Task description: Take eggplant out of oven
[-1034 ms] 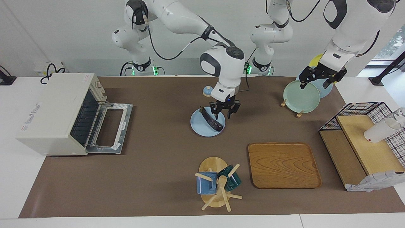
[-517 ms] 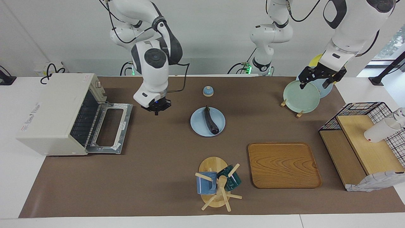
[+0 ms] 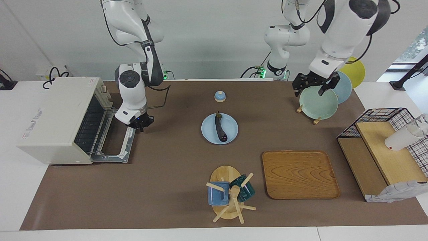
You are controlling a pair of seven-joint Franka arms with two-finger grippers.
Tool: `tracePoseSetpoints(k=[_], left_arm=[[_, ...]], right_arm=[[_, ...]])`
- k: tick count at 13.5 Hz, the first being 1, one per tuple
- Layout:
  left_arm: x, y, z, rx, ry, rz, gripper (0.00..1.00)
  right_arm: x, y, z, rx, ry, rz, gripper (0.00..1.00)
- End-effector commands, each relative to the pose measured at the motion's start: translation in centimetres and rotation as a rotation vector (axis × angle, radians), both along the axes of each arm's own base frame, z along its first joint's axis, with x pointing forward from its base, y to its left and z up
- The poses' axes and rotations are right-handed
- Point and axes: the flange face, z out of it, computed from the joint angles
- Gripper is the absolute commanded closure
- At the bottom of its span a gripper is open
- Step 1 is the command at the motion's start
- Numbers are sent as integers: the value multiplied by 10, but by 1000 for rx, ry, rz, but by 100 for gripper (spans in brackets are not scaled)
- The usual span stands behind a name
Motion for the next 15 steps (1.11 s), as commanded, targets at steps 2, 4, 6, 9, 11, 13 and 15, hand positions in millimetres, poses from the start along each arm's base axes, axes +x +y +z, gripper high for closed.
tracePoseSetpoints(k=[2, 4, 6, 9, 11, 13, 15], left_arm=[[-45, -89, -49, -64, -4, -31, 0], [-60, -152, -101, -106, 10, -30, 0], [-70, -212, -158, -123, -9, 10, 0], [-64, -233, -210, -129, -21, -3, 0], [-69, -251, -247, -124, -16, -9, 0], [-76, -262, -262, -126, -17, 22, 0], [-75, -261, -265, -126, -17, 29, 0]], right_arm=[[-1, -20, -7, -5, -12, 55, 100], [-2, -22, -7, -49, -12, 101, 100], [-1, -22, -6, -57, -9, 108, 100], [11, -26, 15, -105, 27, 143, 100], [17, -37, 48, -128, 66, 166, 100], [17, -54, 75, -131, 88, 176, 100], [13, -77, 91, -126, 95, 186, 100]])
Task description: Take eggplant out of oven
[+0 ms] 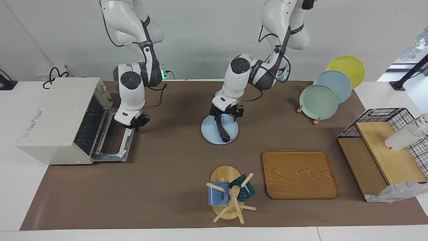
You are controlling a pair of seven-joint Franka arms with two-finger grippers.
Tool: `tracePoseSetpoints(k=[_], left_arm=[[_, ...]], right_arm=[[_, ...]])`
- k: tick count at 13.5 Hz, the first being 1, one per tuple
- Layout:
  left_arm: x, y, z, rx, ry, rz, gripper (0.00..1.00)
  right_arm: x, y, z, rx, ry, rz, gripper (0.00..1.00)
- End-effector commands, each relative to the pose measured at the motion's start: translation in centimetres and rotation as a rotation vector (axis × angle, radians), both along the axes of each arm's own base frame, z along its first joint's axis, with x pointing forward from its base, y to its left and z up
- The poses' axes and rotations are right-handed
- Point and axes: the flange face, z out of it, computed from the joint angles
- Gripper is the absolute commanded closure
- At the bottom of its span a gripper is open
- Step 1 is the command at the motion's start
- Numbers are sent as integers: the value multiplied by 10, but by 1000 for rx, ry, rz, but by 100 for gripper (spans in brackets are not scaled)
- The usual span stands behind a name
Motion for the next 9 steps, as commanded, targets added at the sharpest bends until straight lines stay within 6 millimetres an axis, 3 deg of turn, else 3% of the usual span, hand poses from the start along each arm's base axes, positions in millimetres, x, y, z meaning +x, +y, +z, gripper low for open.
tracePoseSetpoints(k=[1, 3, 5, 6, 9], left_arm=[[1, -2, 1, -13, -7, 29, 0], [-2, -4, -5, -7, 2, 51, 3], [-5, -6, -7, -5, 2, 45, 19], [-9, -7, -9, -2, 6, 42, 33], [-12, -7, -10, 2, 8, 37, 100]], right_arm=[[-1, -65, 22, -16, 5, 22, 100], [-5, -83, 31, -14, 11, 16, 100], [-12, -101, 42, -13, 24, 15, 100], [-15, -108, 50, -7, 19, 16, 100], [-31, -121, 86, 19, 14, 0, 100]])
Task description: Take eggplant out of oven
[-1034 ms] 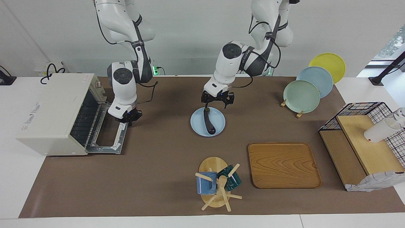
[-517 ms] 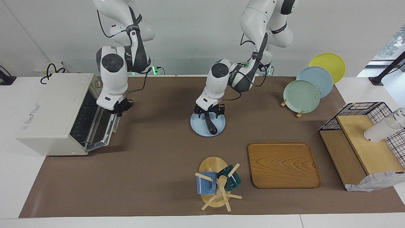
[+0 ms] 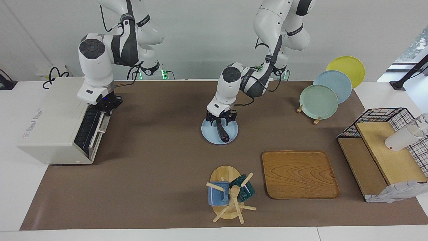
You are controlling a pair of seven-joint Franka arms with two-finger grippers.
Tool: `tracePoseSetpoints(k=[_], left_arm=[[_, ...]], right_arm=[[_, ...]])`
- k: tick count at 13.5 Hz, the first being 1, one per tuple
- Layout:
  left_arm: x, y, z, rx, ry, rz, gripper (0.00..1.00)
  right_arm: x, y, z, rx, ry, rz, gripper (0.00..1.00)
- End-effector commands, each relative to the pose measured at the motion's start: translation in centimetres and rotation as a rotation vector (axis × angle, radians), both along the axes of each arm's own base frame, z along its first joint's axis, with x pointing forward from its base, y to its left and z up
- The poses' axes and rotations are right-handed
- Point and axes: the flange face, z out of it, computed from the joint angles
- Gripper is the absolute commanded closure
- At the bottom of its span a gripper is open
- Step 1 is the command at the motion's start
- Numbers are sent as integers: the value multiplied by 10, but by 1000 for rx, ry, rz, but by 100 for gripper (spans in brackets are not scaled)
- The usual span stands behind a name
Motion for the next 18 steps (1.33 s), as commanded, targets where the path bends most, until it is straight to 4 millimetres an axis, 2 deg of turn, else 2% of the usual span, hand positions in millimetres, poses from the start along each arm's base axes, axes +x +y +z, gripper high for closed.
tracePoseSetpoints(k=[1, 2, 3, 4, 5, 6, 7, 8, 10, 11, 12, 13, 15, 18], left_arm=[[-3, -1, 0, -6, -2, 13, 100], [0, 0, 4, -9, -6, 16, 100], [4, 4, 10, -14, -10, 21, 100], [11, 12, 25, -17, -15, 30, 100], [24, 25, 40, -17, -14, 53, 100], [48, 45, 60, -16, -12, 78, 100], [74, 64, 81, -14, -5, 78, 100], [102, 93, 97, -7, 11, 90, 100], [149, 153, 102, -9, 10, 99, 100], [166, 183, 103, -15, -9, 92, 100], [179, 213, 101, -16, -16, 82, 100], [194, 242, 99, -18, -26, 63, 100], [215, 290, 80, -15, -28, 43, 100], [262, 318, 49, -21, -40, 67, 100]], right_arm=[[-15, -1, 20, 37, 57, -28, 100], [-5, 8, 49, 68, 50, -69, 100], [11, 29, 69, 88, 49, -105, 100], [24, 50, 90, 87, 36, -133, 100], [34, 63, 101, 87, 20, -178, 100], [38, 75, 109, 136, 12, -222, 100], [40, 75, 110, 197, 22, -270, 100], [40, 76, 109, 221, 26, -295, 100], [40, 84, 110, 220, 28, -289, 100], [41, 81, 108, 221, 30, -296, 82], [39, 80, 106, 224, 34, -293, 23], [39, 79, 103, 234, 45, -293, 0], [33, 74, 105, 228, 67, -315, 0], [35, 71, 108, 216, 44, -320, 0]])
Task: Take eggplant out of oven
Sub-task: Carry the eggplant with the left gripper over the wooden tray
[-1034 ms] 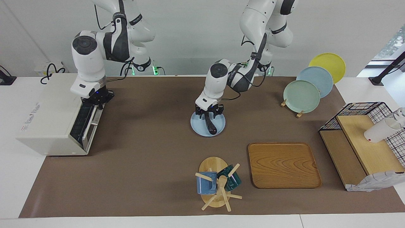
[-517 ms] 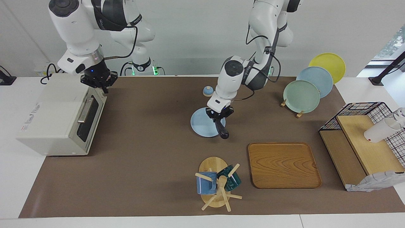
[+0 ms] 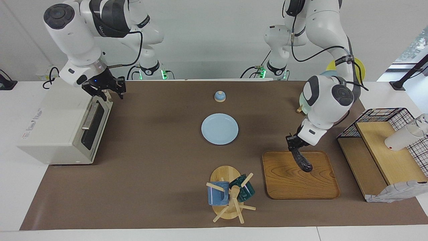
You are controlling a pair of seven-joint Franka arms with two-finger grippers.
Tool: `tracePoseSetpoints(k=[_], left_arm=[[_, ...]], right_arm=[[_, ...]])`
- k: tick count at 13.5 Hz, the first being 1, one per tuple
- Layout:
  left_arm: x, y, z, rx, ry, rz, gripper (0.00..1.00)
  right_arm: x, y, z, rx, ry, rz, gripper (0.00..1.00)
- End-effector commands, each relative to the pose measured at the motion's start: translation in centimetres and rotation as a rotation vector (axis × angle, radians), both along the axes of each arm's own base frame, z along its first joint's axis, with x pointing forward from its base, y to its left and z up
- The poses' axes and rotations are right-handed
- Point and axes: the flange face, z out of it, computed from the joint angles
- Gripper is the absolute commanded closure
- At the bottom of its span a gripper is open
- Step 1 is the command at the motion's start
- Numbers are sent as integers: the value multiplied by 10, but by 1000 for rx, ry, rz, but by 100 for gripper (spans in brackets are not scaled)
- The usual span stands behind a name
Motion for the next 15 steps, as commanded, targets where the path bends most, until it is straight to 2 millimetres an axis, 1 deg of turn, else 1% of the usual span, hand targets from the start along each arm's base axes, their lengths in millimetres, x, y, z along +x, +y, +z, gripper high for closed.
tracePoseSetpoints(k=[1, 2, 3, 4, 5, 6, 7, 8, 10, 11, 12, 13, 14, 15], left_arm=[[46, 8, -25, -18, -16, 7, 100], [50, 9, -37, -16, -16, 6, 100], [52, 8, -40, -2, -41, -17, 100], [49, 6, -45, 2, -40, -29, 100], [48, 7, -46, 4, -34, -31, 100], [46, 3, -47, 5, -33, -53, 100], [46, 3, -46, 5, -33, -73, 6], [45, 4, -46, 6, -25, -76, 0], [45, 7, -43, 3, -15, -73, 0], [46, 9, -41, -8, -19, -69, 0], [48, 20, -36, -29, -23, -39, 0], [46, 22, -20, -41, -39, -24, 0], [39, 24, -6, -40, -34, -23, 0], [32, 28, 12, -36, -20, -20, 0]], right_arm=[[1, -4, 6, 7, -12, -28, 0], [1, -2, 4, 3, -9, -23, 0], [2, 2, 5, -4, -11, -16, 0], [2, 1, 6, -4, -13, -20, 0], [3, 1, 6, -4, -14, -22, 0], [3, -3, 6, -4, -17, -30, 0], [4, -6, 8, -3, -22, -36, 0], [4, -8, 8, -3, -20, -39, 0], [3, -7, 9, 5, -23, -38, 0], [3, -6, 14, 5, -31, -37, 0], [4, -4, 17, 8, -37, -34, 0], [3, -2, 20, 15, -43, -33, 0], [3, -1, 20, 15, -41, -33, 0], [2, -4, 21, 15, -45, -38, 0]])
